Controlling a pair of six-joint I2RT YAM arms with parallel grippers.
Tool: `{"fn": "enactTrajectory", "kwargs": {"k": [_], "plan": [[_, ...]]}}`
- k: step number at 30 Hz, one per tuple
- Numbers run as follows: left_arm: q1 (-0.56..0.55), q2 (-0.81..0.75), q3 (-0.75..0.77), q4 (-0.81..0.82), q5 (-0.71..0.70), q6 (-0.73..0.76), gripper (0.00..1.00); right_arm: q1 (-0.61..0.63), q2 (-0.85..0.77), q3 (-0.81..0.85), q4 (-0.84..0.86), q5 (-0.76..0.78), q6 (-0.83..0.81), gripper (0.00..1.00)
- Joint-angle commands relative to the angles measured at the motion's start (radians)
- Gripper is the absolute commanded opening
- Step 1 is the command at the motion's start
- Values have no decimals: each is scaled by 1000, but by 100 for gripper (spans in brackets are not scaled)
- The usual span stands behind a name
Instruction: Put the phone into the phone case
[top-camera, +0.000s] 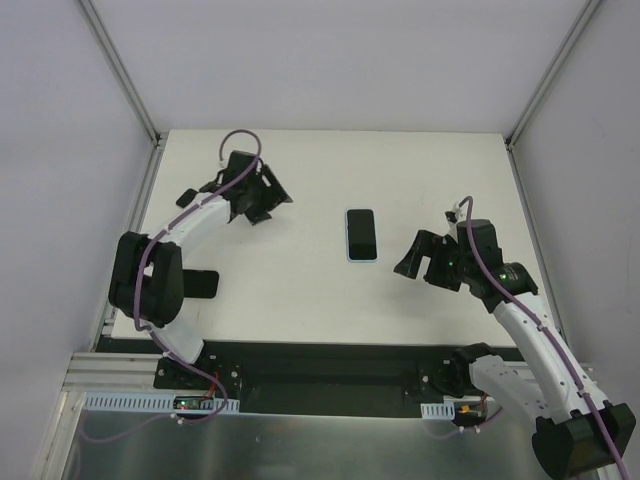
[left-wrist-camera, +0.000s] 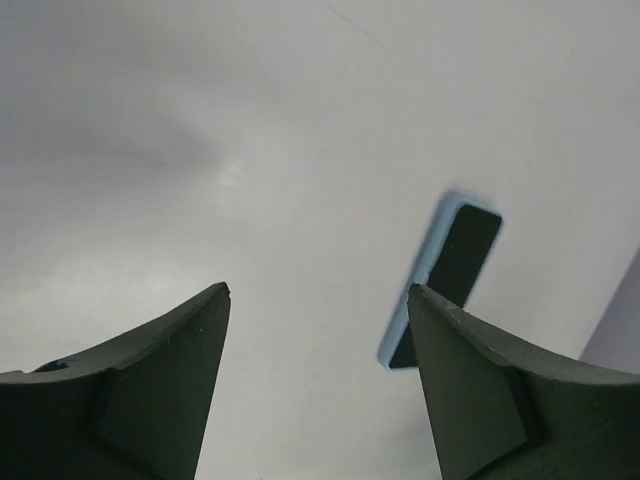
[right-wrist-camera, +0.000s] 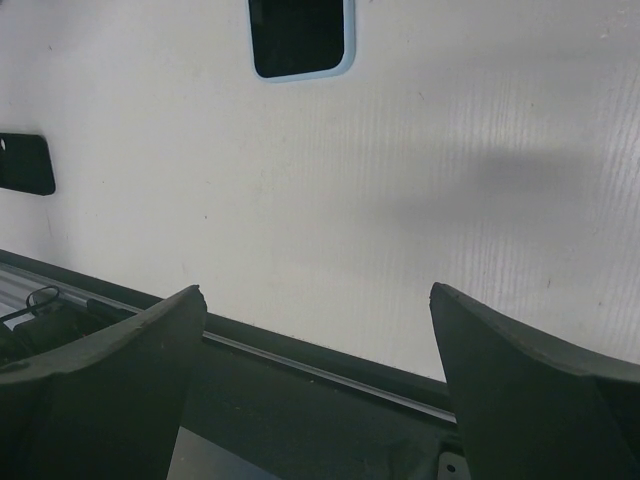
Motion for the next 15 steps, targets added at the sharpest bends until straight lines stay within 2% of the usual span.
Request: {"fn": "enactTrajectory", "kwargs": {"k": [1,2,8,11,15], "plan": [[177,-46,-57,-142,-139,-57,70,2,-7,-3,26,-28,-8,96],[241,-35,-51,-151,-137,-39,70,4,-5,-1,28,-33,-14,96],[417,53,26,-256,-225,-78,65,4,-4,34,-4,4,-37,96],[450,122,116,-303,-247,-50,60,4,-11,43,-12,-2,-57,96],[452,184,245,-360,-323,45,61,4,-13,60,-33,8,-83,96]]}}
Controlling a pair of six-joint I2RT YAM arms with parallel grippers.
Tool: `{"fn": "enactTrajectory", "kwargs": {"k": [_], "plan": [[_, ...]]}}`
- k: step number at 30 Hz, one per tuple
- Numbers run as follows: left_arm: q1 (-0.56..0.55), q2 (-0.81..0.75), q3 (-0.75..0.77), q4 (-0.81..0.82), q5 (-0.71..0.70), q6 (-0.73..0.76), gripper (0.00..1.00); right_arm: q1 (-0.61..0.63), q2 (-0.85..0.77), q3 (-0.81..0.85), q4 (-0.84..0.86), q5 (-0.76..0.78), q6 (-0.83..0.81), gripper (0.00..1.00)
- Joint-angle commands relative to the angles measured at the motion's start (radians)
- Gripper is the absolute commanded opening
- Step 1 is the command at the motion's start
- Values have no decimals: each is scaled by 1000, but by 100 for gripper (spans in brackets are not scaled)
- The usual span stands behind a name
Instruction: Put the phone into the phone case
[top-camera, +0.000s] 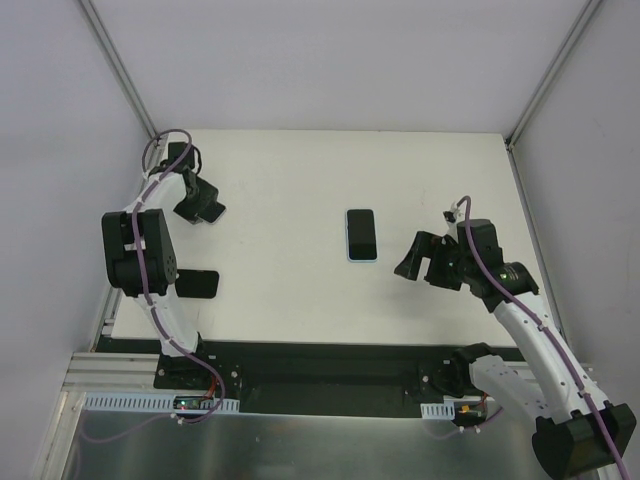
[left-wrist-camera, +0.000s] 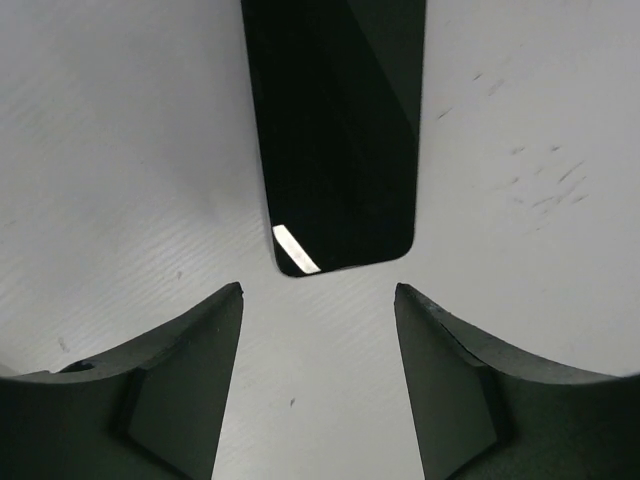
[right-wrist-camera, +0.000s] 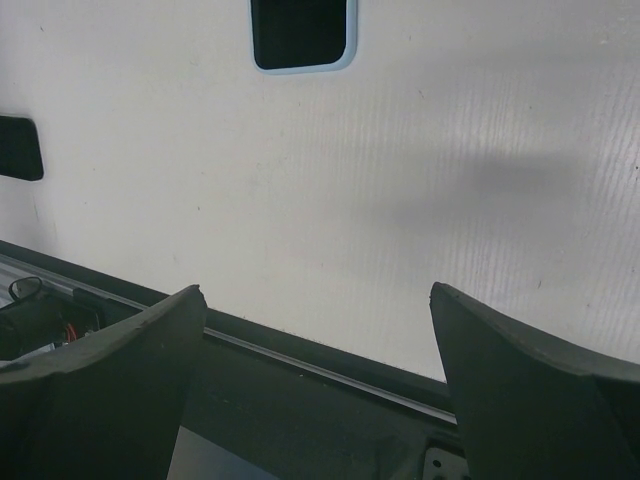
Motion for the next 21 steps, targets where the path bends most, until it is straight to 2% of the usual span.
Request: {"fn": "enactTrajectory", "kwargs": {"k": [1,4,5,7,9,16,21], "plan": [[-7,57,163,-83,-99,122,63,2,-15,59,-30,22,-45,96],[6,94,210,-132,-117,159,85,2,-16,55,-36,34,-47,96],[12,98,215,-135,-107,162,88,2,-16,53,-36,37,-44,96],[33,100,215,-138,-71,173,86,4,-13,47,-37,34,-38,96],[56,82,197,-161,-100,135,81,2,-10,41,-33,31,-38,96],[84,-205,-160,-195,-269,-152,75,2,10,33,-25,25,-32,96],[76,-319,-312,-198,-202,-171,68,5,19,29,-8,14,-32,96]]}}
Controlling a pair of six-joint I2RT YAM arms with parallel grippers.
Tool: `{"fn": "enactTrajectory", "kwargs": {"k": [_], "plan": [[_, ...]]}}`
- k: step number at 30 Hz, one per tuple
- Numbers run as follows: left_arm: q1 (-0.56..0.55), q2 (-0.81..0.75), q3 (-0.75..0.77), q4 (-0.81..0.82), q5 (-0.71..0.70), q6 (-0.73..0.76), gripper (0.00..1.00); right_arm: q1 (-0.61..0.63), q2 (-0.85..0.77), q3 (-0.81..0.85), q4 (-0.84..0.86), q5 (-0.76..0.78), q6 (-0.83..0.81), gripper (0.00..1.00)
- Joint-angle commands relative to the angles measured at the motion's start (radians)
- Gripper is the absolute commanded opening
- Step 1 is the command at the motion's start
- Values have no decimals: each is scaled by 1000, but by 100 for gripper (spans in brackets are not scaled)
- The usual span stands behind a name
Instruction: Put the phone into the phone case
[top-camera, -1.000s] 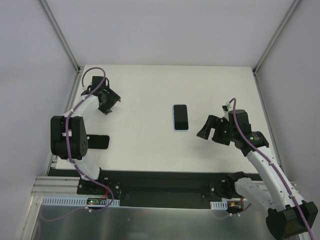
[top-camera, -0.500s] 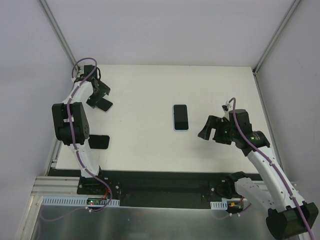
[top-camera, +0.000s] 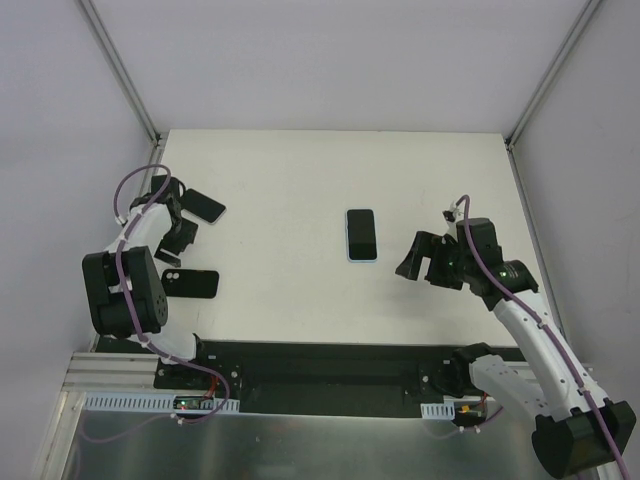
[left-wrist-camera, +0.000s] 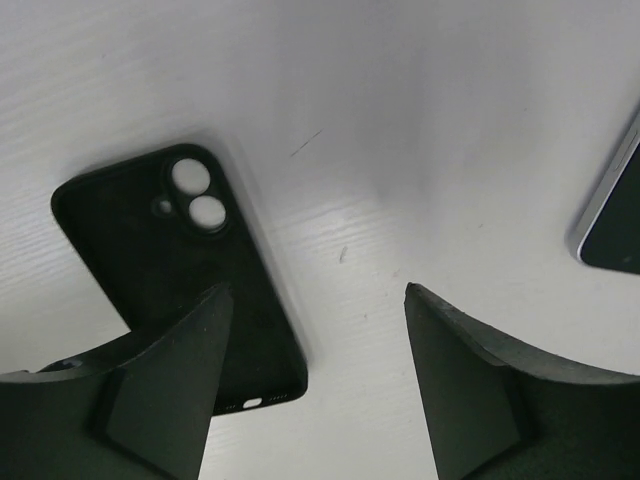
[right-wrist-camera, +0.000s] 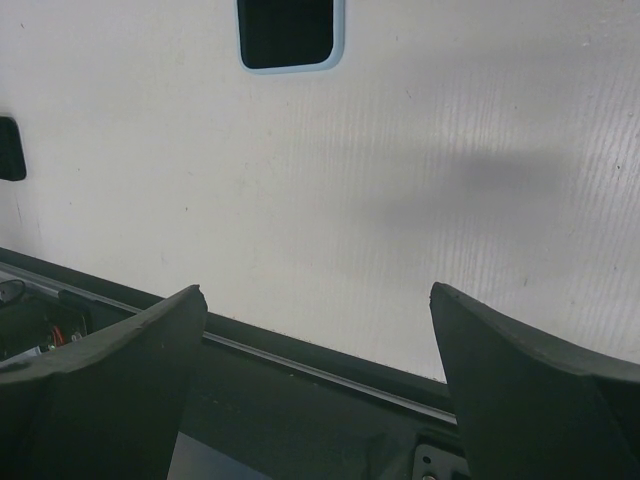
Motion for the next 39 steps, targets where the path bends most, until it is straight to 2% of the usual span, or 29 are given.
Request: {"fn": "enactTrajectory", "kwargs": {"k": [1,6,17,21,25,28,29,33,37,39], "plan": [[-12,-110,-75,-32,13,-55,68,5,12,14,15,-8,-6,96],[-30,-142,-121,-33,19,-64,68,4,22,15,21,-24,-5,96],[-67,-38,-151,-30,50,-133,62,4,-21,0,7,-13,-8,96],[-79,19,-154,-29,78,-144,52,5,-26,3,-4,-8,-11,96],[-125,43,-138,-27,85,-115,17,4,-27,21,-21,-8,-19,96],[-222,62,-74,-24,42,3,2,5,-29,29,-25,-1,-20,96],[-255,66,-34,-24,36,32,0,5,-26,30,-25,-2,-19,96],[-398,68,41,-16,36,137,0,5,-11,35,-21,-5,-8,96],[-593,88,128,11,45,235,0,5,11,40,-14,-11,0,96],[-648,123,199,10,59,294,0,4,17,40,-16,-10,1,96]]}}
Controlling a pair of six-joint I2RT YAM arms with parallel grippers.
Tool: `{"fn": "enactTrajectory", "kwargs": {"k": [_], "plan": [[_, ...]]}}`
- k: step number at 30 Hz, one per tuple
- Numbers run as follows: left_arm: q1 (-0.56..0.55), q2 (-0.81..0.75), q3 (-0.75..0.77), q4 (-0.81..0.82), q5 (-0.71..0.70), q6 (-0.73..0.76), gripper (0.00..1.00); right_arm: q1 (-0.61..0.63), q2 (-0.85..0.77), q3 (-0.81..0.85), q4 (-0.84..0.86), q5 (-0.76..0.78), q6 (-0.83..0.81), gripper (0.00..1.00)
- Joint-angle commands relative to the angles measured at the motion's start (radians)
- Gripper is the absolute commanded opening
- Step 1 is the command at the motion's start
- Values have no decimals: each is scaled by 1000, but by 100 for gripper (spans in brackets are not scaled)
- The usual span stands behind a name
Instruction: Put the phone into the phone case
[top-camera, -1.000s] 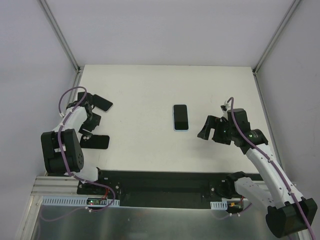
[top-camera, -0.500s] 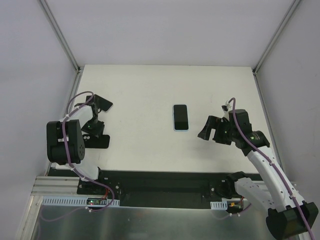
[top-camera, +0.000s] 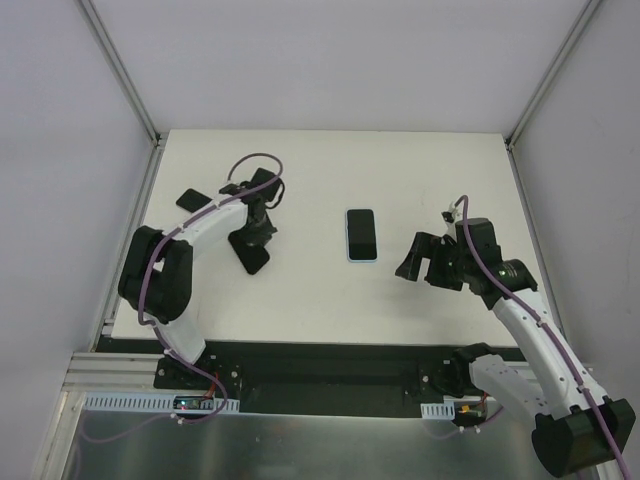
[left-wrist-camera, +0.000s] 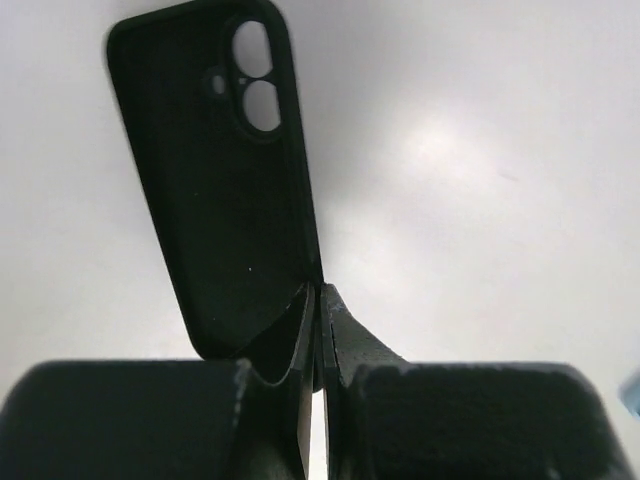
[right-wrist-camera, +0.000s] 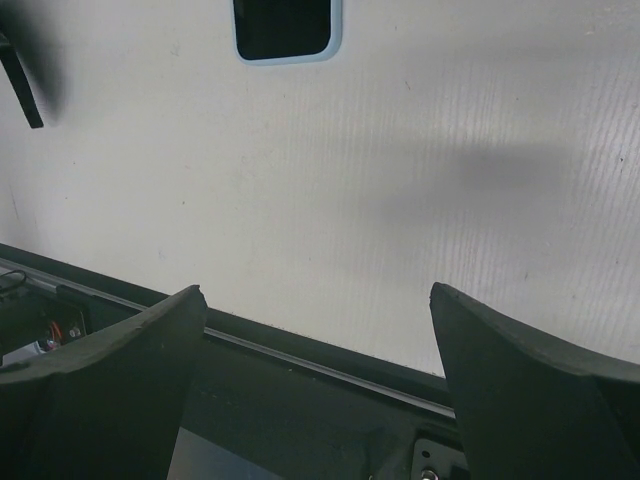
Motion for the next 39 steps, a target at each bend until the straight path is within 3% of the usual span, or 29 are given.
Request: {"fn": "enactTrajectory", "kwargs": {"k": [1,5,12,16,17,19,20,24,29,36,39], "plan": [[-128,45,135,8,32,172,0,3,13,38,-6,-1,6,96],[-235,123,232,16,93,266,0,5,1,30,-10,17,10,96],[-281,197,248,29,170,317,0,3,2,20,-10,25,10,96],[-284,188,234,34,189,311,30,3,8,23,-10,24,12,96],[-284,165,232,36,183,306,48,3,7,23,-10,24,12,96],[-281,136,235,36,140,300,62,3,4,23,-12,24,12,96],[-275,106,240,31,121,289,98,3,2,21,-10,25,10,96],[-188,40,264,-32,37,200,99,5,2,23,-18,30,7,96],[88,-4,271,-116,41,33,99,3,-3,30,-29,43,0,96],[321,28,336,-132,-78,-54,99,5,-1,52,-49,59,-6,96],[392,88,384,-138,-45,-101,98,3,-3,55,-53,62,-5,96]]}}
